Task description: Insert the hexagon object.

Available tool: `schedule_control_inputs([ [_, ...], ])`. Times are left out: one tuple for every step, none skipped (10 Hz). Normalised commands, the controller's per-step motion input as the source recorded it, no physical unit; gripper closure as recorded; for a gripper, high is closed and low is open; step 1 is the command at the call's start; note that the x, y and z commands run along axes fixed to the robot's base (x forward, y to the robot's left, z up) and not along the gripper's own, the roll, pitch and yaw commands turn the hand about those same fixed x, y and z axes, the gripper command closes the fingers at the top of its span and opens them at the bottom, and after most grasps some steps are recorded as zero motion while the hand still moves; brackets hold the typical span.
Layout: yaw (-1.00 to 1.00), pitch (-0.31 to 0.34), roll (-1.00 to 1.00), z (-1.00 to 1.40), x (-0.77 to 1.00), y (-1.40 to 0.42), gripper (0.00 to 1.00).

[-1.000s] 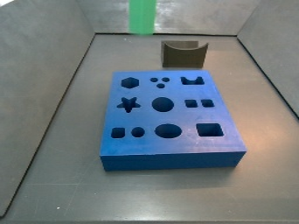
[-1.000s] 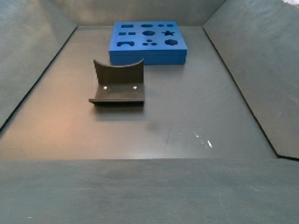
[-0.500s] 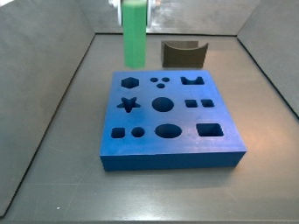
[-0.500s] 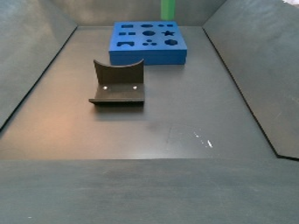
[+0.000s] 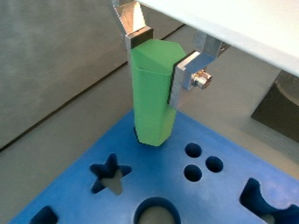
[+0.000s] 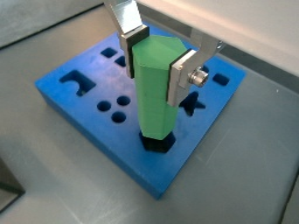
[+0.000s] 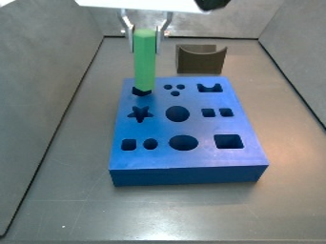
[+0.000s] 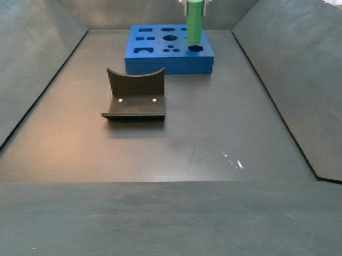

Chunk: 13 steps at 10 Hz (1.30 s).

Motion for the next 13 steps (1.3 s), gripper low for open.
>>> schedule_control_inputs([
  [-0.05, 0.039, 0.07, -0.26, -0.07, 0.24, 1.0],
  [-0.03, 0.003, 0.02, -0.22, -0.07, 0.14, 1.0],
  [0.0, 0.0, 0.0, -0.22, -0.1, 0.0, 1.0],
  [0.0, 0.0, 0.0, -0.15, 0.0, -0.03, 1.0],
  [0.0, 0.0, 0.02, -0.12, 0.05, -0.15, 1.0],
  [0.0, -0.037, 0.07, -0.1, 0.0, -0.21, 1.0],
  [0.02, -0.154, 0.12, -0.21, 0.0, -0.22, 1.0],
  [0.02, -0.191, 0.11, -0.26, -0.01, -0.19, 1.0],
  [0.05, -0.151, 0.12, -0.37, 0.0, -0.09, 1.0],
  [0.05, -0.209, 0.08, -0.54, 0.03, 0.0, 1.0],
  [0.03, -0.304, 0.07, -0.6, 0.0, 0.0, 1.0],
  [0.0, -0.379, 0.1, -0.45, -0.13, 0.0, 1.0],
  [0.0, -0.39, 0.09, -0.42, -0.14, 0.0, 1.0],
])
